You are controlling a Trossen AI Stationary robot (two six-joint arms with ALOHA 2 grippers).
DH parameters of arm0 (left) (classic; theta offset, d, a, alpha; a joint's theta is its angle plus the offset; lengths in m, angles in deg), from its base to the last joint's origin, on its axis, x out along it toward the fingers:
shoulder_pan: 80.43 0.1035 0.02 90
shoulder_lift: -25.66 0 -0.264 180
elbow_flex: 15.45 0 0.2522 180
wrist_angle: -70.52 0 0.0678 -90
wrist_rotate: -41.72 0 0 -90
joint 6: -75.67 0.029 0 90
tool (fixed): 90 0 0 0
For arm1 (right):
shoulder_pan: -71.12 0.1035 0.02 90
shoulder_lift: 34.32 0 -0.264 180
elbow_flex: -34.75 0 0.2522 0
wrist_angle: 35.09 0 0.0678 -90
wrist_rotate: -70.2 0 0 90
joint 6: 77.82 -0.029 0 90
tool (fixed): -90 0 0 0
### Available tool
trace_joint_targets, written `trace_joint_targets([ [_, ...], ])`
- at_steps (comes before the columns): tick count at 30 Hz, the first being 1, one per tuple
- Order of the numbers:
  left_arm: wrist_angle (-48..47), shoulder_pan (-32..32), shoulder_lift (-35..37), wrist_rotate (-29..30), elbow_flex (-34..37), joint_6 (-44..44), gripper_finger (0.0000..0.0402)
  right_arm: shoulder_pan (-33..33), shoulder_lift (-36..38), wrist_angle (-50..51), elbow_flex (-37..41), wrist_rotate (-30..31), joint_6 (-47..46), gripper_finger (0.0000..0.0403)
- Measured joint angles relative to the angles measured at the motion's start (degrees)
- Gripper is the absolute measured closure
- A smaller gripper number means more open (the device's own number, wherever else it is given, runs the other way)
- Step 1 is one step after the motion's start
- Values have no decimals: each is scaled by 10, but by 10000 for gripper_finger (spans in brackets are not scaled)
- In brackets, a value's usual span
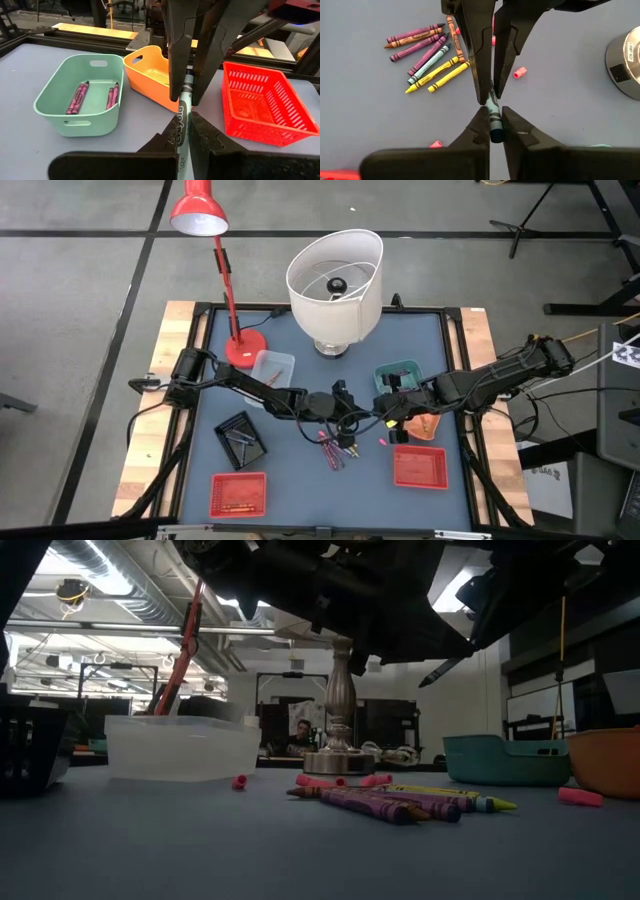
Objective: Sort crayons
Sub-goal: Put the blue crayon into the right red bin
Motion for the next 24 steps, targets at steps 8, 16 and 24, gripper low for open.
trace_joint_targets([
  [8,2,0,0,0,0,15,387,0,0,-1,0,0,-1,369],
  [16,6,0,0,-2,0,24,332,0,0,-1,0,-8,-2,387],
  [24,3,-8,0,-4,0,24,312,0,0,34,0,-60,-47,377],
])
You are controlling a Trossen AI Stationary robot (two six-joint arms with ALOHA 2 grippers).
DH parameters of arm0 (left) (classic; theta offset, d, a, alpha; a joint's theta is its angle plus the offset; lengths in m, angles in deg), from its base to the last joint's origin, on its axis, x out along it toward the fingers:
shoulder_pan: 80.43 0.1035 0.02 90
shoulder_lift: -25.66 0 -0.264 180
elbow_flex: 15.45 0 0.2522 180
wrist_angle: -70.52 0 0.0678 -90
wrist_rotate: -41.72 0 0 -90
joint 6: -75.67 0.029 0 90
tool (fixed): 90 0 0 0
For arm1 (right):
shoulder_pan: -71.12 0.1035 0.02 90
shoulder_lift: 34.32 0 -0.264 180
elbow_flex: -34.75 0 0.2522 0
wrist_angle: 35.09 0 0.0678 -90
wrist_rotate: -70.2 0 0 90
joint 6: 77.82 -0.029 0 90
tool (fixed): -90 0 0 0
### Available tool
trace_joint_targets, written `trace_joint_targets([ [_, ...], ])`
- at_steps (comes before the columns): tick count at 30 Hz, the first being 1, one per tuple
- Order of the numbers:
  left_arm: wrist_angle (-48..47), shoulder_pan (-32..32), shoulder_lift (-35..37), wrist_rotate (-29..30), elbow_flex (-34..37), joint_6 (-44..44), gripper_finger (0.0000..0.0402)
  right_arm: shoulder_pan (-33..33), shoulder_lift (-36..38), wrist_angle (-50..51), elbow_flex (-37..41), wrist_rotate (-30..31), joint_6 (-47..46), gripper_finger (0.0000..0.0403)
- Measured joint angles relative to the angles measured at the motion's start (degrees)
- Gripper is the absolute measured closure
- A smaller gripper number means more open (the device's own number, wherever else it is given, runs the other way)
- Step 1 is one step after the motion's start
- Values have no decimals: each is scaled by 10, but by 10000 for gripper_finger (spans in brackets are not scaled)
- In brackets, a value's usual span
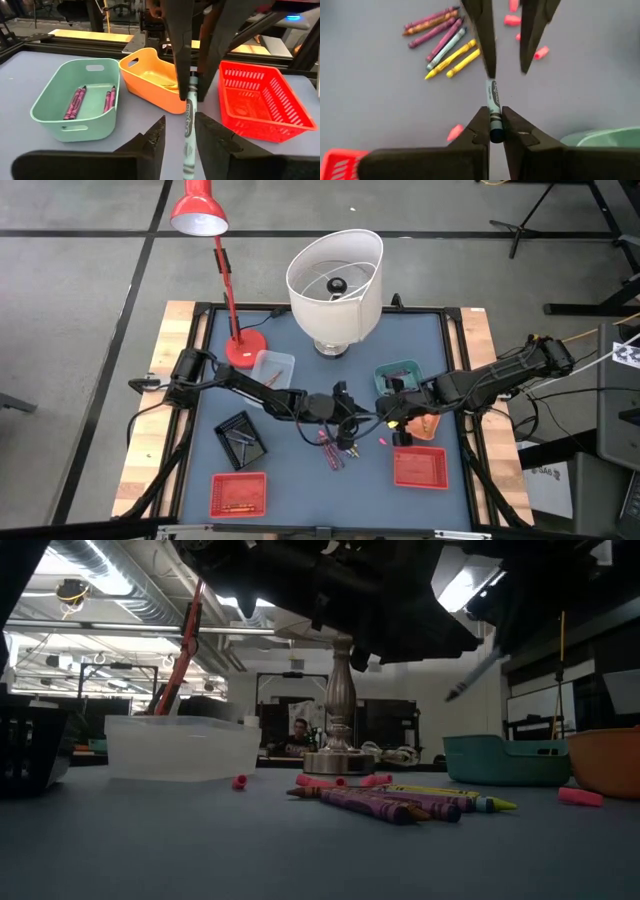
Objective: Sort crayons
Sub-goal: Put the blue crayon into the right red bin
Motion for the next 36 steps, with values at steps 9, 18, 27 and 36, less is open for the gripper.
trace_joint_targets([
  [9,0,-13,0,0,0,2,312,58,0,33,0,-18,-65,385],
  [18,0,-14,0,0,0,1,311,225,0,56,0,95,-226,387],
  [27,0,-15,0,0,0,0,311,400,0,108,0,213,-458,378],
  [36,0,-15,0,0,0,0,311,504,-34,133,0,268,-633,378],
])
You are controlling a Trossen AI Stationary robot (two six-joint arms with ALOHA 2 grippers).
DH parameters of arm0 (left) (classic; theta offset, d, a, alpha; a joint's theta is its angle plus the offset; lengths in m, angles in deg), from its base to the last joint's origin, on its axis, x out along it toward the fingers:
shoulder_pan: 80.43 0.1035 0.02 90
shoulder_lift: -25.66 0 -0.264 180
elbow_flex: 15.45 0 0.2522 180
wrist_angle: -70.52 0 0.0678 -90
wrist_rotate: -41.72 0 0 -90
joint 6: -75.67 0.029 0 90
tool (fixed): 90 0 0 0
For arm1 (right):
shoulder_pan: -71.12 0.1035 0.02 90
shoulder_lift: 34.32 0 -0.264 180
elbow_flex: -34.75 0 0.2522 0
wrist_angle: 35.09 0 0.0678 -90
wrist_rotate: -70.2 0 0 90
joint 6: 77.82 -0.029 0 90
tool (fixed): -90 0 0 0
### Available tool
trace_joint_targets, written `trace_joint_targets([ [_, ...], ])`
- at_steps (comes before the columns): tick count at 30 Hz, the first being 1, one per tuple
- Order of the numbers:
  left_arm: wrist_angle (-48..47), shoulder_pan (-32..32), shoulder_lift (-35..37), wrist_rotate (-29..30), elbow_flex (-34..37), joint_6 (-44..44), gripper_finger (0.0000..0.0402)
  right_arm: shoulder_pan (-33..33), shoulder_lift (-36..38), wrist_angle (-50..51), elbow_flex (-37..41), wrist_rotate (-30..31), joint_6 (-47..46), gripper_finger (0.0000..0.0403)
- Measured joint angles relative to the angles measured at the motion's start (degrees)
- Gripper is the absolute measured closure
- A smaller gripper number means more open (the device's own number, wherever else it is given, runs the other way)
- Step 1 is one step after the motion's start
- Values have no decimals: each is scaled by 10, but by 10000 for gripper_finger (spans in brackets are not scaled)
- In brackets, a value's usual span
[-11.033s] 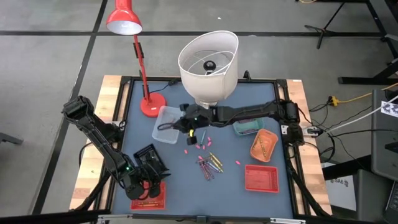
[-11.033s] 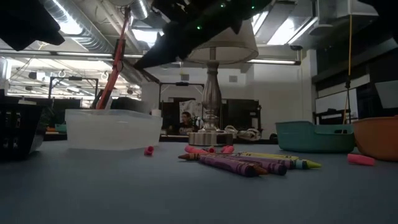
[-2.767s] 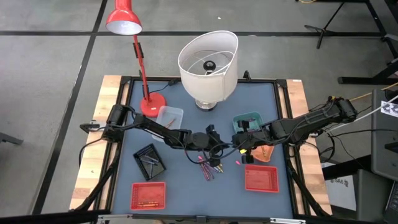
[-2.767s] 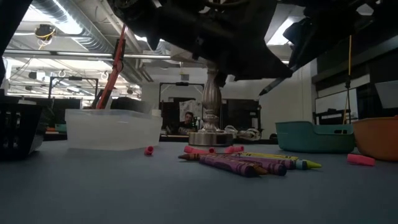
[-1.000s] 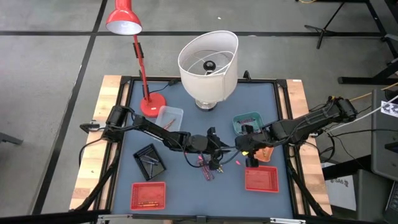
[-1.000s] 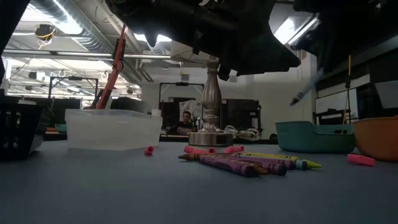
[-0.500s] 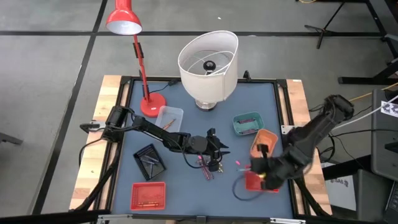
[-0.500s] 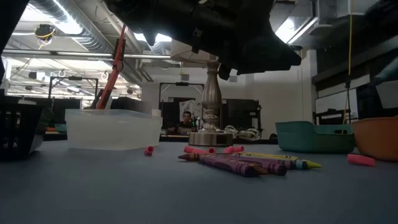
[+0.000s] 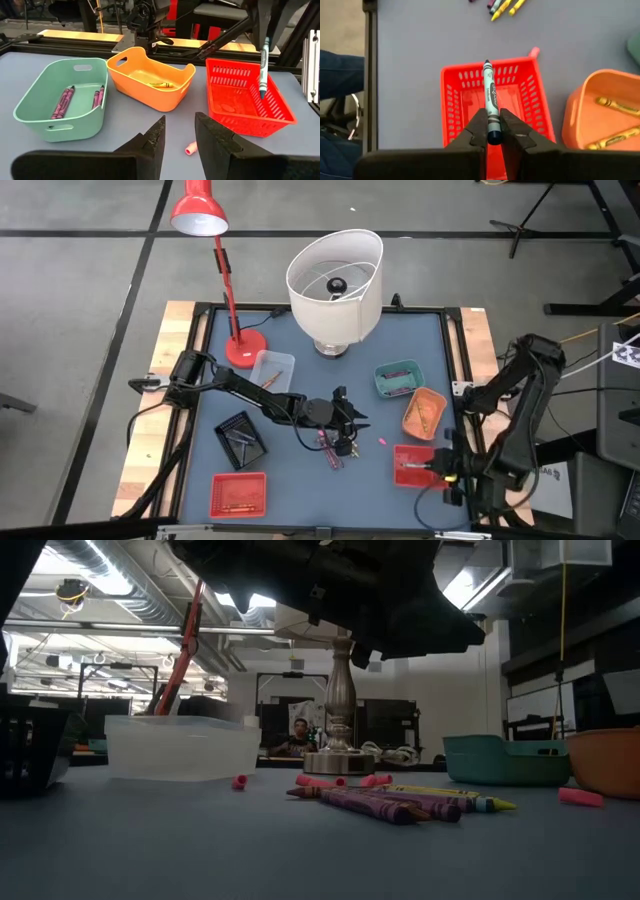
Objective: Sort crayons
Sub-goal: Put the blue crayon into the right red bin
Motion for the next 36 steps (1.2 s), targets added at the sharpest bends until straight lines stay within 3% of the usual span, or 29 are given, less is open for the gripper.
trace_joint_targets([
  [16,-24,-14,0,3,0,-15,311,9,-112,-1,0,-15,-18,375],
  [36,-288,-35,0,5,0,-95,311,9,-134,0,0,-15,-11,374],
])
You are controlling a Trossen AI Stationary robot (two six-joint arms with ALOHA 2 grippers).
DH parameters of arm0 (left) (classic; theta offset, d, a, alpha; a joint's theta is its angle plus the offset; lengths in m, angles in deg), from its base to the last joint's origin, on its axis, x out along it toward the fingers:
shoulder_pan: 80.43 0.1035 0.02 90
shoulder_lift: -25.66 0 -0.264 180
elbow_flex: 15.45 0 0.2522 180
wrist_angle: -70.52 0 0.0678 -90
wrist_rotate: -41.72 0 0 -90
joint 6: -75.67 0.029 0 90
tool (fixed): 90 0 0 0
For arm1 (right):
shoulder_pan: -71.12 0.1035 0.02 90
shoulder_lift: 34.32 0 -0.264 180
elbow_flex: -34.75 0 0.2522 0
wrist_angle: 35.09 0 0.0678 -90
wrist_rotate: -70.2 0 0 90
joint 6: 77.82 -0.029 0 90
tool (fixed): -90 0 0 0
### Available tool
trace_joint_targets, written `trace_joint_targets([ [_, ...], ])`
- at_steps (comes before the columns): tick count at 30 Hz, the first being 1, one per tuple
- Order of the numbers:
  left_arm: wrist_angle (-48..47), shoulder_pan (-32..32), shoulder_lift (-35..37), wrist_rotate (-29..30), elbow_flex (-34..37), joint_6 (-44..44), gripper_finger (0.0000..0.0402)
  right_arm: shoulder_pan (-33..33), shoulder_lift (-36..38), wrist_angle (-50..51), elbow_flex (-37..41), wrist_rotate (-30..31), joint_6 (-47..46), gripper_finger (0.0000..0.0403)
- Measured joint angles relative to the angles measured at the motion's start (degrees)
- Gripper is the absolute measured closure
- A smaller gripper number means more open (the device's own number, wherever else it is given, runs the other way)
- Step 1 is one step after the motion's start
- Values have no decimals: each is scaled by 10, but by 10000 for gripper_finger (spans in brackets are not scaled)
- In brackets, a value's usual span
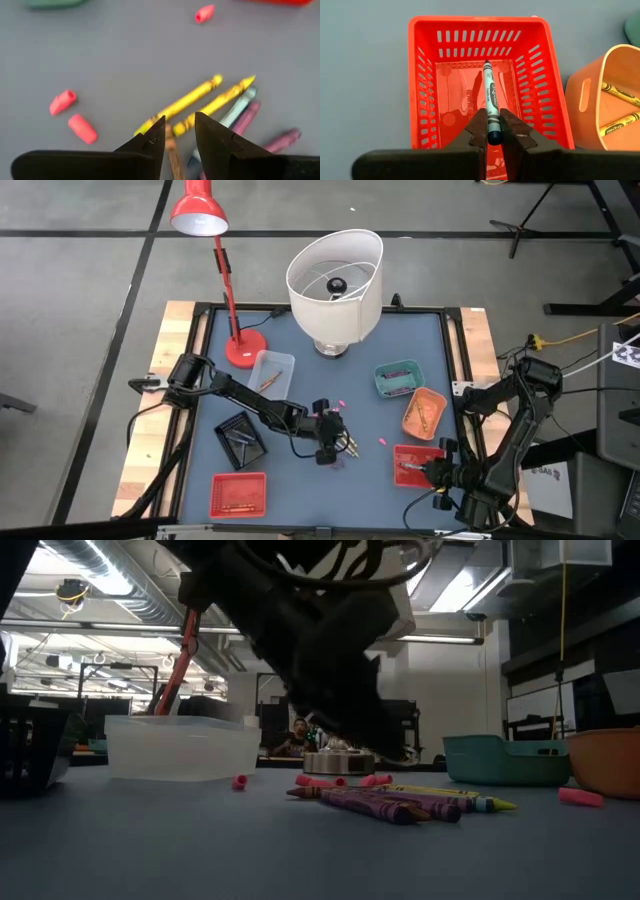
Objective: Sort crayons
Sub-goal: Put the blue crayon into the right red bin, then put the brown crayon into the transparent bin
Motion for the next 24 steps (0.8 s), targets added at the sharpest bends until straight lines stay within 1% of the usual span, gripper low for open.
trace_joint_targets([
  [3,-28,-3,0,-1,0,-14,311,0,0,0,0,0,0,365],
  [10,-64,-3,0,-2,0,-26,311,0,0,0,0,0,0,303],
  [13,-70,-3,0,-2,0,-26,312,0,0,1,0,0,0,285],
  [16,-78,-3,0,-5,0,-28,312,0,0,1,0,0,0,277],
  [20,-91,-3,0,-32,0,-29,312,0,0,0,0,0,0,277],
  [24,-96,-3,0,-32,0,-29,312,0,0,0,0,0,0,276],
])
